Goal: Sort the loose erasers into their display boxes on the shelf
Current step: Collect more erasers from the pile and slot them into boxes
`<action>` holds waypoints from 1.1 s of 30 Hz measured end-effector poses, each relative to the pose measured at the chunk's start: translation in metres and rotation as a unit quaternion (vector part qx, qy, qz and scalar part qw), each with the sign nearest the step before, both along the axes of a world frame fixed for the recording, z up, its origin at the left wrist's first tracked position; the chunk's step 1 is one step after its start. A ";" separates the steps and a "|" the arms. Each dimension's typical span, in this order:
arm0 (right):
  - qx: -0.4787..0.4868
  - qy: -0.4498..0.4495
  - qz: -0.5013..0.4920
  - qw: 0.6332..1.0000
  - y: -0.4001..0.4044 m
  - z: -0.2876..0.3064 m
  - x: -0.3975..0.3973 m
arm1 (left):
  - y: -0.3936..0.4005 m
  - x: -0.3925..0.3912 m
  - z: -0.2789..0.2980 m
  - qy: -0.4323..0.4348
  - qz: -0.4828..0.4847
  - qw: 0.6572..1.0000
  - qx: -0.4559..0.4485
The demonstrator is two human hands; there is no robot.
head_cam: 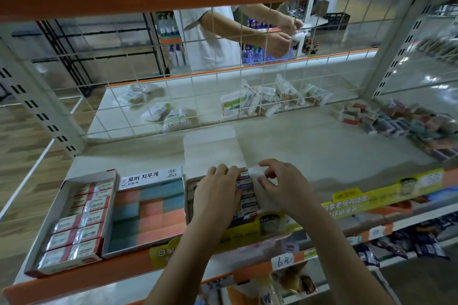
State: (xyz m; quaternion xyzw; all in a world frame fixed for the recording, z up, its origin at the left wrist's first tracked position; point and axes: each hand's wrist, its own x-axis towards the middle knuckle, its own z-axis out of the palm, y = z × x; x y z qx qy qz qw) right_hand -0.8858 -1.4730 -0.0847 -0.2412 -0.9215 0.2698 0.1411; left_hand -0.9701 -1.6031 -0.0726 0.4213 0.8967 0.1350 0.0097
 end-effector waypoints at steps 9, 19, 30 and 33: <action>-0.026 -0.002 -0.001 1.000 0.062 0.031 0.022 | 0.063 -0.002 0.048 0.040 -0.040 0.998 0.033; 0.057 -0.040 -0.114 0.991 0.226 0.051 0.116 | 0.268 0.089 0.059 0.088 -0.225 0.969 0.044; 0.067 -0.137 -0.205 0.967 0.392 0.040 0.220 | 0.459 0.162 0.043 0.093 -0.309 0.946 0.008; 0.045 -0.146 -0.206 0.966 0.422 0.035 0.229 | 0.500 0.164 0.041 0.098 -0.312 0.945 -0.021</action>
